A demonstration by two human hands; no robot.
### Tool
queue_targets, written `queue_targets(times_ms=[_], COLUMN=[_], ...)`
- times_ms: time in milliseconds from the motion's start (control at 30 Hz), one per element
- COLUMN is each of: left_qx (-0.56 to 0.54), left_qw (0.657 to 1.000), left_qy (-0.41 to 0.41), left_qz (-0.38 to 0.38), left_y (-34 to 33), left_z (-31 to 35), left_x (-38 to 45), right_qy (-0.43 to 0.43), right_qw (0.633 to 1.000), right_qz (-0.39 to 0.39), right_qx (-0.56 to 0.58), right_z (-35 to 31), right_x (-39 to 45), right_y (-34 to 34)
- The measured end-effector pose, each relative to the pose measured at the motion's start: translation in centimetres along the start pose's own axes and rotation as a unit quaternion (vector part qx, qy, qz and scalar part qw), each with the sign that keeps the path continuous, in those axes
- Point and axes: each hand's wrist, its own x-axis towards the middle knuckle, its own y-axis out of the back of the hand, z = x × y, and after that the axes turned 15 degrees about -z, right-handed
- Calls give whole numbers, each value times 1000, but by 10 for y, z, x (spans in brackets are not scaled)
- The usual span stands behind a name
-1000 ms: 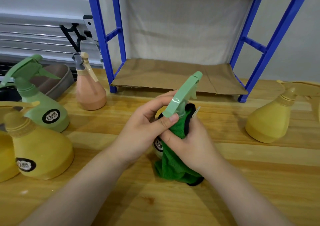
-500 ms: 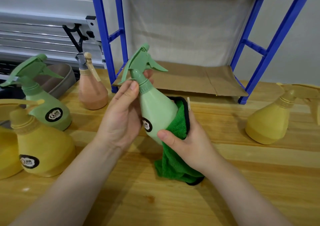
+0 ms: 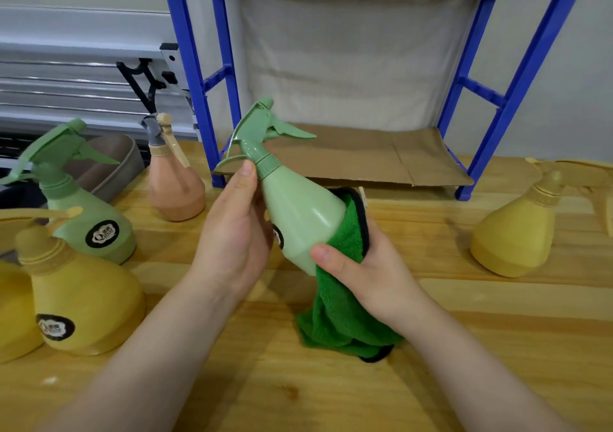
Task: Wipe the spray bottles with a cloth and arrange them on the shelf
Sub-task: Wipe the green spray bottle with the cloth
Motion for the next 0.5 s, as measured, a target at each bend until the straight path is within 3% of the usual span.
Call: queue_targets(times_ms=[167,267,500], left_qx=[32,3,12], left_qw=[998,998,1000], left_qy=[43,43,24], left_qz=[32,49,4], left_y=[-2,-2,-6], left_z=[-7,-9,-6], left_x=[-2,-2,-7], right_qy=[-9,-4,-6], right_qw=[985,969,957], right_qz=[115,105,77], right_qx=[-132,-222,-278], right_z=[1,0,-1], right_x=[1,0,-2], right_y=[-1,-4,-5])
